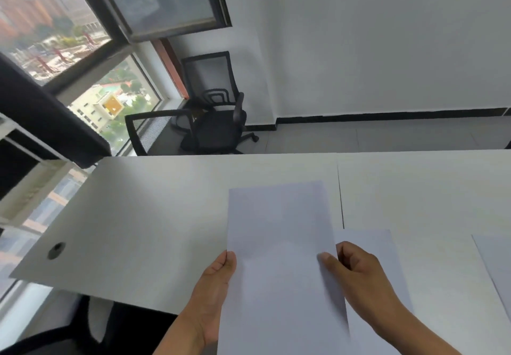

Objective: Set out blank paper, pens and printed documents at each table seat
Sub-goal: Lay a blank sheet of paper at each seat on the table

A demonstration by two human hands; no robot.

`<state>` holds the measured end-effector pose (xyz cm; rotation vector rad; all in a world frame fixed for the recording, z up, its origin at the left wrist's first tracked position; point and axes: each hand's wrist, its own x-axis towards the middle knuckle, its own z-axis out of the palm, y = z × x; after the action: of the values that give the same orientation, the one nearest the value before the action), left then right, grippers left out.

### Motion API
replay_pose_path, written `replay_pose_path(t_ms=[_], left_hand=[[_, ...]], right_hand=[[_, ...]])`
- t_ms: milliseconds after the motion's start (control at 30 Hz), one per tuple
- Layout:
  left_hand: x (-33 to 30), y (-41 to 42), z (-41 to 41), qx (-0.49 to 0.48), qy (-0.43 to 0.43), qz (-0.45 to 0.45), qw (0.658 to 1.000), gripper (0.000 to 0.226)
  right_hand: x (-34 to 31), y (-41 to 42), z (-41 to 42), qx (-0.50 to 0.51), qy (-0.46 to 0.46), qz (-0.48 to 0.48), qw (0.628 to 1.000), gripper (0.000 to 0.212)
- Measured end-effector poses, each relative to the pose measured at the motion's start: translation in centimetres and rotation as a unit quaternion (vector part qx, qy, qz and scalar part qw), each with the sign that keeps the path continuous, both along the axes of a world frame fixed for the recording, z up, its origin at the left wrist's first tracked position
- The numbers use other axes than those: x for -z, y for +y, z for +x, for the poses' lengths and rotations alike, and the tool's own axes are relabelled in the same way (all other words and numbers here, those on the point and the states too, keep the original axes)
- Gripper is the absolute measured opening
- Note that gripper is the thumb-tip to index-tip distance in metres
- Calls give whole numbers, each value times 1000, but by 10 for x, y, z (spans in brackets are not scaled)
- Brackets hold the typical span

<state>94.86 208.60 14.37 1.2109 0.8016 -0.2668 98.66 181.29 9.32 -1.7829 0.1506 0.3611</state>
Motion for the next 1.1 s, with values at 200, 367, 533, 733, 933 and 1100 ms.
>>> replay_pose_path(t_ms=[200, 367, 533, 733, 933, 1100], left_hand=[[-17, 51, -5, -12, -37, 33, 999, 35], [-14, 115, -5, 17, -56, 72, 996, 40], [4, 193, 1, 49, -87, 88, 991, 40], [34, 284, 7, 103, -73, 133, 983, 40], [70, 326, 11, 123, -54, 135, 982, 38], [82, 337, 15, 105, -8, 60, 993, 42]], right_hand=[[-24, 50, 7, -17, -20, 0, 1000, 46], [-30, 111, 4, -13, -17, -13, 1000, 39], [-18, 191, -3, 23, -15, -43, 999, 43], [9, 283, -11, 50, 1, -35, 998, 39], [35, 326, -15, 72, 55, 0, 996, 44], [55, 336, -4, 75, 72, -3, 995, 40]])
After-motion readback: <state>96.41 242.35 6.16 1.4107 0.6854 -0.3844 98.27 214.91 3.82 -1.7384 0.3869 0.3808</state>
